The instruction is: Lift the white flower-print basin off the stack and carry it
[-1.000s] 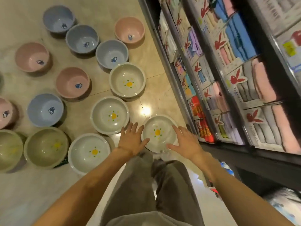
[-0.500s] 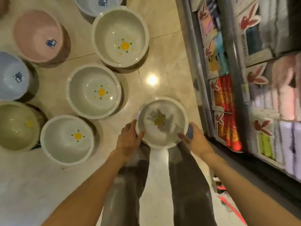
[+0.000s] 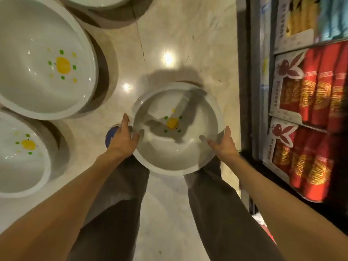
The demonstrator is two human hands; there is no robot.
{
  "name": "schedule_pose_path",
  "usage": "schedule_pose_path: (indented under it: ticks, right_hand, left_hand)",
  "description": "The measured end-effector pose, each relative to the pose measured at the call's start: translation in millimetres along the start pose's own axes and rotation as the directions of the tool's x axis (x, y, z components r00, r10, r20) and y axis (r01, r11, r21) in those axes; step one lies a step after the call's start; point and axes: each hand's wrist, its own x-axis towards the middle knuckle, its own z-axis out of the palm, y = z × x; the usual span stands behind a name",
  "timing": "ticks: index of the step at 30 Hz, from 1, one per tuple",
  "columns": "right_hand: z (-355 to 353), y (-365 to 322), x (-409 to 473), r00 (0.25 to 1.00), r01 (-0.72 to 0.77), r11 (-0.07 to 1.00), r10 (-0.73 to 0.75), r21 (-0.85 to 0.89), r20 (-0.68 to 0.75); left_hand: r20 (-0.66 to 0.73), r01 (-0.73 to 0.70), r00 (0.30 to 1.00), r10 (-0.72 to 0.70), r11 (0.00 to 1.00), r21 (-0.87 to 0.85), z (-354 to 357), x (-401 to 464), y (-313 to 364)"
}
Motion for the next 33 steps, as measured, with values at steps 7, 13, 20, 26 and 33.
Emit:
schedule_pose_path:
  ticks: [7, 13, 20, 26, 33]
  right_hand:
    - [-4.8, -11.6, -12.7, 0.986, 0.116, 0.993, -0.111, 0.031, -0.124]
    - [-57.5, -112.0, -87.0, 0.943, 0.313, 0.95, -0.312, -0.011, -0.113]
    - [-112.1, -264.5, -172.3, 0.861, 0.489, 0.869, -0.495, -0.077, -0.121]
    - [-119.4, -381.4, -216.2, 0.788, 0.581, 0.793, -0.604, -0.182, -0.117]
    - [-106.6, -474.8, -196.4, 0.756, 0.639, 0.74, -0.655, -0.209, -0.009]
  left_hand:
    - [-0.08, -0.07, 0.995, 0.057, 0.984, -0.164, -19.5, -4.6, -1.9]
    - [-0.237, -0.224, 0.956, 0.174, 0.954, -0.2, -105.8, -55.5, 52.3]
    - [-0.395, -0.398, 0.866, 0.306, 0.901, -0.175, -247.5, -121.2, 112.9]
    - [-0.467, -0.348, 0.859, 0.208, 0.907, -0.238, -344.3, -143.2, 112.4]
    - [-0.514, -0.23, 0.856, 0.053, 0.929, -0.288, -393.2, -122.6, 113.0]
